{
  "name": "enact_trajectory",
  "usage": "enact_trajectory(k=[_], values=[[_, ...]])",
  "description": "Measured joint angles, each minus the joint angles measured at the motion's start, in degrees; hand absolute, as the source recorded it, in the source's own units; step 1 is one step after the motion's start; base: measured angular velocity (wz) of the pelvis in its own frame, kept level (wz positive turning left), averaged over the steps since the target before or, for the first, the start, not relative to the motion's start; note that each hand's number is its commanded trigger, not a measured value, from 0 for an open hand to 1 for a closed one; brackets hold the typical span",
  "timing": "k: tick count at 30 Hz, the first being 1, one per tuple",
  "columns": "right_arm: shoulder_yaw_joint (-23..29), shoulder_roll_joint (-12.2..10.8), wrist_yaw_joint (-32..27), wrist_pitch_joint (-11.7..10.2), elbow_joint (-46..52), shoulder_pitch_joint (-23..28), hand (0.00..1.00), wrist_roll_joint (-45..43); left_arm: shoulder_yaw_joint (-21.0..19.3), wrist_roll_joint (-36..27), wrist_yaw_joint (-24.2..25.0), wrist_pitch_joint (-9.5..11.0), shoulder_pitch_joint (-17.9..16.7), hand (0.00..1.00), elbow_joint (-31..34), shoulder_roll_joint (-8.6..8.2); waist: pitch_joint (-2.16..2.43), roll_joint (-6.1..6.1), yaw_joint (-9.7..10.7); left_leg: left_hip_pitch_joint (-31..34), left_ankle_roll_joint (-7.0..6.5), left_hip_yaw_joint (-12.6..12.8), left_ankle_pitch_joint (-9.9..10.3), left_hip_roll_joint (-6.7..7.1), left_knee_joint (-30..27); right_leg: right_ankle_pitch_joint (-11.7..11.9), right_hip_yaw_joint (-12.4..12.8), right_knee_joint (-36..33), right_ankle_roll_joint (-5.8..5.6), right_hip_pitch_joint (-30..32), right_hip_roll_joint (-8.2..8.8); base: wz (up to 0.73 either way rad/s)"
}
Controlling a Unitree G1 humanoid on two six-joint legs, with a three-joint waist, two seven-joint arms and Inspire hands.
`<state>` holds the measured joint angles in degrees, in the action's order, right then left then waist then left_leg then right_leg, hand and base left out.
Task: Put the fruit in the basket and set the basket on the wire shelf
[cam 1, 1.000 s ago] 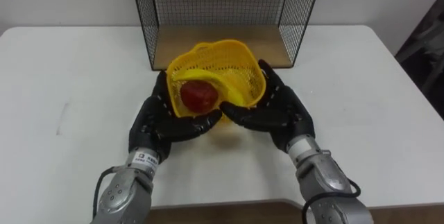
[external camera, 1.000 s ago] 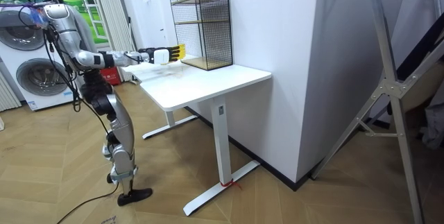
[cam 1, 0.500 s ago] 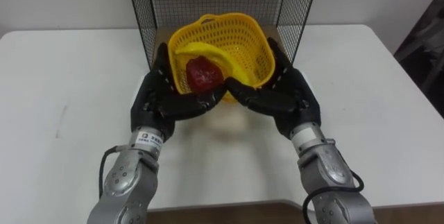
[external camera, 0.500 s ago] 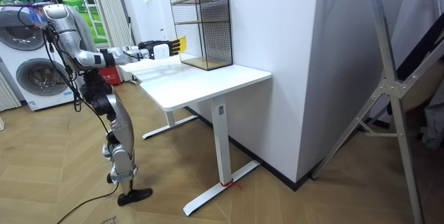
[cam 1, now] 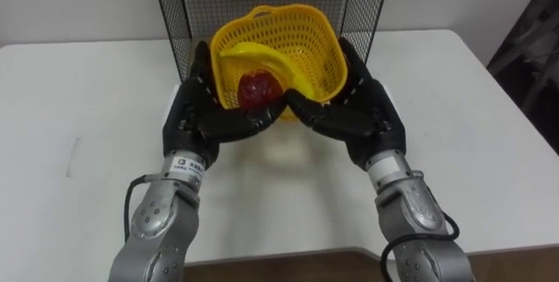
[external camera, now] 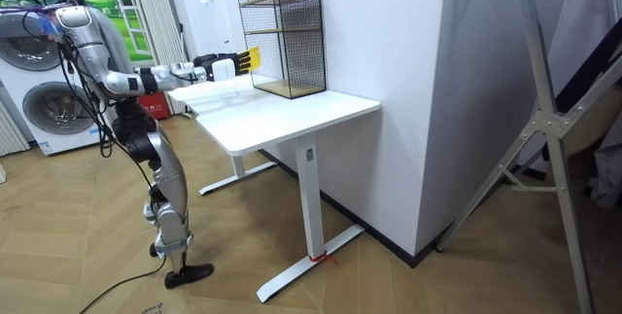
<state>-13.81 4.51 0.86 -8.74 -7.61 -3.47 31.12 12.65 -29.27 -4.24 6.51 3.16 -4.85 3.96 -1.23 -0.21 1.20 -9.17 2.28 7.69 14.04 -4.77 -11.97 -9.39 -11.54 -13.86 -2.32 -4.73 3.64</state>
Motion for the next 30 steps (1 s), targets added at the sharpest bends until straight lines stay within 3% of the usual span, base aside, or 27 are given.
enact_trajectory(k=[3, 4, 7, 8, 9, 11, 12, 13, 15, 17, 18, 19, 20, 21, 22, 23, 24, 27, 30], values=[[-0.2, -0.1, 0.1, -0.1, -0.4, 0.0, 0.0, 2.1, -0.1, 0.0, 0.0, 0.1, 0.0, 0.0, 0.4, -0.01, -0.06, -0.12, -0.4, 0.9, 0.66, 0.2, 1.5, -1.25, -3.6, -0.5, 0.1, -1.2, 0.68, 0.4, -0.91, -0.11], [-0.2, -0.2, 0.2, -0.1, -0.7, 0.2, 0.0, 2.3, -0.5, 0.2, 0.1, 0.1, 0.0, 0.0, 0.4, 0.0, -0.1, -0.32, -1.4, 1.8, 1.17, 0.3, 2.2, -1.96, -6.2, -1.2, 0.0, -2.9, 1.32, 1.1, -1.27, -0.26], [-0.3, -0.6, 1.2, 0.0, -1.2, 0.3, 0.0, 2.3, -1.7, 0.1, 0.2, 0.1, -0.1, 0.0, 0.3, 0.0, -0.2, -0.98, -2.9, 7.1, 1.86, -1.0, 2.8, -4.11, -18.3, -2.9, -0.1, -5.7, 3.04, 2.3, -2.39, -0.22], [-0.2, -0.4, 1.3, 0.0, -1.3, 0.4, 0.0, 2.3, -1.7, 0.0, 0.2, 0.2, -0.1, 0.0, 0.3, -0.02, -0.33, -0.61, -2.9, 9.9, 1.85, -3.2, 2.7, -5.14, -24.6, -4.0, -0.2, -7.1, 3.91, 2.5, -3.29, -0.07], [-0.3, -0.2, 1.4, 0.0, -1.3, 0.4, 0.0, 2.3, -1.7, -0.1, 0.2, 0.2, -0.2, 0.0, 0.3, -0.04, -0.35, -0.28, -2.9, 11.0, 1.86, -3.9, 2.7, -5.76, -27.3, -4.5, -0.3, -7.9, 4.39, 2.6, -3.83, -0.06], [-0.7, 0.0, 1.8, 0.1, -2.3, 0.4, 0.0, 2.1, -1.6, -0.4, 0.2, 0.2, -0.3, 0.0, 0.1, -0.02, -0.59, 0.23, -2.8, 14.3, 1.57, -5.5, 0.8, -7.85, -36.2, -7.7, 0.3, -11.3, 6.01, 2.7, -5.12, -0.11], [-0.7, 0.0, 1.8, 0.1, -2.6, 0.6, 0.0, 2.1, -1.5, -0.4, 0.2, 0.2, -0.5, 0.0, 0.1, -0.02, -0.47, 0.09, -2.7, 15.1, 1.24, -5.8, -0.3, -8.05, -37.7, -8.1, 0.4, -11.7, 6.3, 2.7, -5.35, -0.05], [-1.1, -0.1, 1.8, 0.2, -2.6, 0.8, 0.0, 2.1, -1.3, -0.4, 0.2, 0.3, -0.5, 0.0, 0.1, -0.04, -0.08, -0.27, -2.9, 16.9, 0.78, -6.1, -2.6, -8.08, -40.3, -9.0, 0.7, -12.8, 7.22, 2.6, -5.29, 0.0], [-1.1, 0.6, 1.8, 0.1, -2.7, 0.8, 0.0, 2.3, -0.8, -0.5, 0.4, 0.8, -0.5, 0.0, 0.0, -0.09, -0.1, -0.52, -2.8, 18.8, 0.29, -5.5, -0.9, -6.34, -39.5, -9.2, 0.9, -13.0, 7.55, 2.5, -4.73, -0.03], [-0.8, 0.7, 1.8, 0.1, -4.1, 0.8, 0.0, 2.2, -0.5, -0.4, 0.7, 0.9, -0.5, 0.0, -0.2, -0.05, -0.23, -0.68, -3.3, 21.8, 0.06, -4.3, 0.4, -1.67, -31.7, -9.2, 1.7, -12.9, 7.8, 2.6, -3.85, -0.32], [-1.0, 0.8, 1.8, 0.2, -4.4, 0.8, 0.0, 2.1, -0.5, -0.4, 0.7, 0.9, -0.5, 0.0, -0.2, -0.06, -0.17, -0.59, -3.4, 22.1, 0.23, -3.8, 0.0, -0.72, -28.0, -9.3, 1.8, -12.9, 7.95, 2.6, -3.68, -0.46], [-1.4, 1.0, 1.8, 0.2, -4.4, 0.8, 0.0, 2.2, -0.5, -0.5, 0.7, 0.9, -0.5, 0.0, -0.2, -0.05, 0.1, 0.18, -3.8, 22.7, 0.11, -2.9, -1.5, 0.2, -20.7, -9.6, 1.9, -12.9, 8.14, 2.7, -3.8, -0.32], [-1.5, 1.1, 1.8, 0.2, -4.5, 0.8, 0.0, 2.2, -0.4, -0.4, 0.7, 0.9, -0.5, 0.0, -0.3, -0.08, 0.19, 0.28, -3.4, 22.8, -1.07, -2.5, -4.6, 1.03, -15.7, -10.4, 2.4, -13.3, 7.92, 2.6, -3.89, -0.32], [-1.6, 1.2, 1.8, 0.2, -4.5, 0.8, 0.0, 2.2, -0.4, -0.4, 0.7, 0.9, -0.6, 0.0, -0.4, -0.06, 0.43, 0.05, -3.4, 22.5, -1.26, -2.3, -5.8, 1.33, -14.7, -10.8, 3.1, -13.6, 7.74, 2.6, -3.77, -0.23], [-1.8, 1.3, 1.8, 0.2, -4.4, 0.7, 0.0, 2.0, -0.6, -0.4, 0.8, 0.9, -0.7, 0.0, -0.4, 0.16, 1.15, 0.09, -3.4, 21.7, -2.11, -1.8, -7.4, 1.72, -13.5, -11.2, 3.6, -13.6, 7.23, 2.6, -3.55, -0.2], [-1.8, 1.5, 1.8, 0.2, -4.3, 0.5, 0.0, 2.0, -0.6, -0.6, 1.4, 0.9, -0.6, 0.0, -0.4, 0.28, 1.06, -0.21, -3.2, 21.2, -2.87, -1.5, -8.9, 1.99, -13.0, -11.4, 3.7, -13.4, 6.87, 2.3, -3.33, -0.12], [-1.9, 1.5, 1.9, 0.2, -4.2, 0.5, 0.0, 2.0, -0.6, -0.6, 1.5, 0.9, -0.7, 0.0, -0.4, 0.35, 0.86, -0.53, -3.1, 20.9, -2.89, -1.4, -9.1, 2.26, -13.0, -11.5, 3.7, -13.3, 6.75, 2.0, -3.12, -0.06], [-1.8, 1.8, 1.9, 0.2, -4.1, 0.5, 0.0, 2.3, -0.5, -0.6, 1.6, 0.9, -0.9, 0.0, -0.4, 0.65, 0.48, -1.2, -3.0, 20.5, -3.43, -0.7, -8.0, 3.1, -13.6, -11.9, 3.6, -11.7, 6.09, 0.8, -2.1, -0.01], [-1.9, 1.8, 1.8, 0.2, -4.1, 0.5, 0.0, 2.1, -0.7, -0.5, 1.6, 1.0, -0.8, 0.0, -0.4, 0.72, 0.31, -1.25, -3.1, 20.8, -4.0, 0.2, -5.0, 4.25, -16.1, -13.8, 3.5, -12.1, 5.24, -0.2, -0.92, 0.05]])
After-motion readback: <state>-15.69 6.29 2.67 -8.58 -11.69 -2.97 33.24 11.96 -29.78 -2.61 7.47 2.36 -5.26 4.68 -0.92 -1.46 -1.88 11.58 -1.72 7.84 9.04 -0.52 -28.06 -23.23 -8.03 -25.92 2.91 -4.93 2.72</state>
